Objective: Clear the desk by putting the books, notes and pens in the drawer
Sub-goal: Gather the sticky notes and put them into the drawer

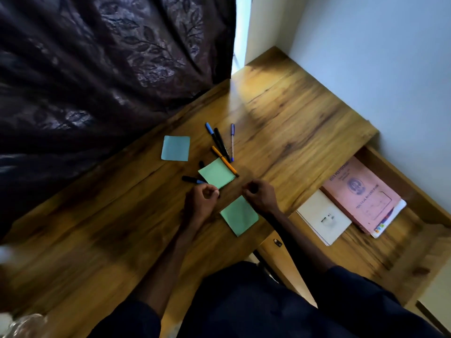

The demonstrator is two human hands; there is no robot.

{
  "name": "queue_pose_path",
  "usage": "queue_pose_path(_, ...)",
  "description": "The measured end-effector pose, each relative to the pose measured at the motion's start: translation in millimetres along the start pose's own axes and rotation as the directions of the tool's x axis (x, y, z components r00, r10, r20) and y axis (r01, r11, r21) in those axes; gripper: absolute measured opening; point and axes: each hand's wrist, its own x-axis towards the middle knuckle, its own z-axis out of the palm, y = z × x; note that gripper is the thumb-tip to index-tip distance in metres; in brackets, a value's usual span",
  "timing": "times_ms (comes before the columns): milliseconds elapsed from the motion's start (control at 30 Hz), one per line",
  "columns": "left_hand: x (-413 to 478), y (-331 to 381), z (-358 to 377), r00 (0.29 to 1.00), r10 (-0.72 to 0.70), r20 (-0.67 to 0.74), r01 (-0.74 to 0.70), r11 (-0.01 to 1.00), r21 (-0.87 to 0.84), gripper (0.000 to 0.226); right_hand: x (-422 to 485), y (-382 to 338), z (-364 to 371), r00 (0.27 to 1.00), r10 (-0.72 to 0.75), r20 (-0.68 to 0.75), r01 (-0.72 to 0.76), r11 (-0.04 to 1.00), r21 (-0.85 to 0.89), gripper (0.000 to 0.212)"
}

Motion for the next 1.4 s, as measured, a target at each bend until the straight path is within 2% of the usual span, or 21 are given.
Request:
queue_pose_path(333, -13.4, -14.1, -0.4, 0.995, -0.098, 0.010, 0.098, 0.995, 0.033, 0.007, -8.5, 8.5, 3.2, 1.000, -0.010, 0.009, 0.010, 1.000, 0.011, 0.004)
queue_pose_path(500, -14.1, -16.6, 4.5, 0.995, -0.095, 0.040, 0.091, 0.990, 0.108, 0.007, -17.8, 12.6, -4.3, 1.000, 0.010, -0.002, -0.010, 0.999, 0.030, 0.011)
queue_pose_path(800, -20.1, -0.1, 15.7, 0.996, -0.021, 0.088, 0.011, 0.993, 0.118, 0.005, -31.5, 22.8, -10.4, 1.000, 0.001, -0.016, -0.001, 1.000, 0.009, 0.014)
queue_pose_path(900, -23.5, 0.4, 22.1, 0.994, 0.003, 0.106, -0.014, 0.994, 0.109, 0.004, -33.1, 31.0, -8.1, 1.000, -0.019, -0.020, 0.018, 0.999, -0.035, 0.020)
queue_pose_path(1067, -29.9, 1.0, 29.9, 0.991, 0.000, 0.134, -0.017, 0.992, 0.123, 0.009, -38.1, 36.7, 1.5, 0.998, 0.047, 0.051, -0.037, 0.980, -0.196, 0.060)
queue_pose_path(1133, -32.7, 0.2, 32.2, 0.990, -0.004, 0.143, -0.015, 0.991, 0.136, 0.010, -41.8, 34.9, 6.9, 0.996, 0.040, 0.075, -0.016, 0.954, -0.298, 0.069)
queue_pose_path(1233, -35.7, -2.5, 32.8, 0.990, -0.015, 0.139, -0.006, 0.989, 0.146, 0.008, -43.7, 33.3, 14.1, 0.997, 0.007, 0.073, 0.024, 0.905, -0.425, 0.067)
queue_pose_path(1400, -35.0, -16.4, 31.6, 0.992, -0.043, 0.119, 0.031, 0.994, 0.103, 0.004, -40.8, 28.0, 19.1, 0.996, 0.055, 0.074, -0.022, 0.917, -0.398, 0.053)
